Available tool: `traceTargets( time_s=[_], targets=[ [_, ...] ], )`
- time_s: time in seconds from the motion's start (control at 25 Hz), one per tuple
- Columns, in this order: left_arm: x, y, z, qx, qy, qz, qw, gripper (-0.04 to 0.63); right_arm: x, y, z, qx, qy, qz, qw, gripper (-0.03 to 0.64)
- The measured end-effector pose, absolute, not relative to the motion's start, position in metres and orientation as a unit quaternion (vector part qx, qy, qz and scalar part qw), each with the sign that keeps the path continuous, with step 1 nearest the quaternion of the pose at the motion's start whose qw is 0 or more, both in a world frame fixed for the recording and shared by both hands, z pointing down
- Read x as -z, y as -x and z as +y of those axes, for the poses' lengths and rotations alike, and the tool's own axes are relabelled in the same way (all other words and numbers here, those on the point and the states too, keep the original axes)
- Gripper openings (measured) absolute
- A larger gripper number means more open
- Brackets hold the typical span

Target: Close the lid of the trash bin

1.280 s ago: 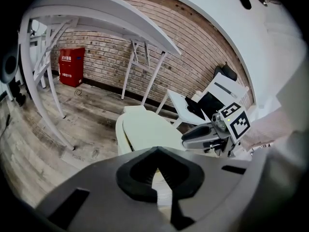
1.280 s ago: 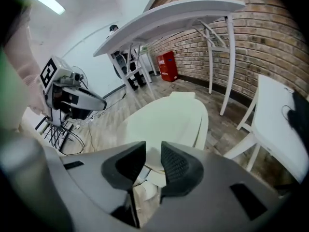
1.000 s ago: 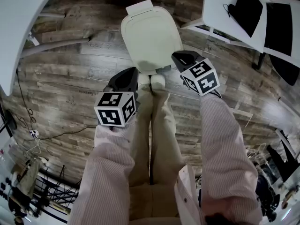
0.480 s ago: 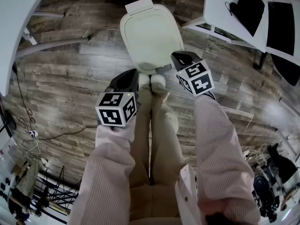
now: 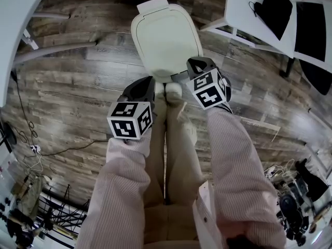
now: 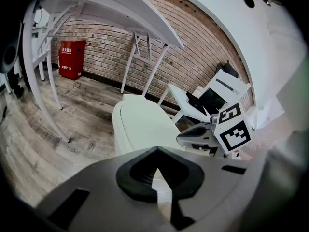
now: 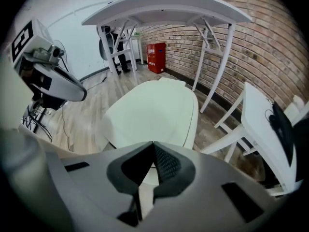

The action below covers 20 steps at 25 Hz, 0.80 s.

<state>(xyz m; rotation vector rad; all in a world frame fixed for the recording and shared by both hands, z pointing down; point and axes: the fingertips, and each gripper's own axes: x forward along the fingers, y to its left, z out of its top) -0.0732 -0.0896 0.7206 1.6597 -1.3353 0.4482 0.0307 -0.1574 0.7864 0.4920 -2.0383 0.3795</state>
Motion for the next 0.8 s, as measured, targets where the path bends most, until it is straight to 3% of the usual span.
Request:
traceTargets(
  time_s=[0.8],
  targets=[
    [-0.7214, 0.0721, -0.087, -0.179, -0.676, -0.539, 0.47, -0.006, -0.7898, -0.0305, -0.1572, -0.146, -0.238, -0.804, 0.525, 0.005]
  ],
)
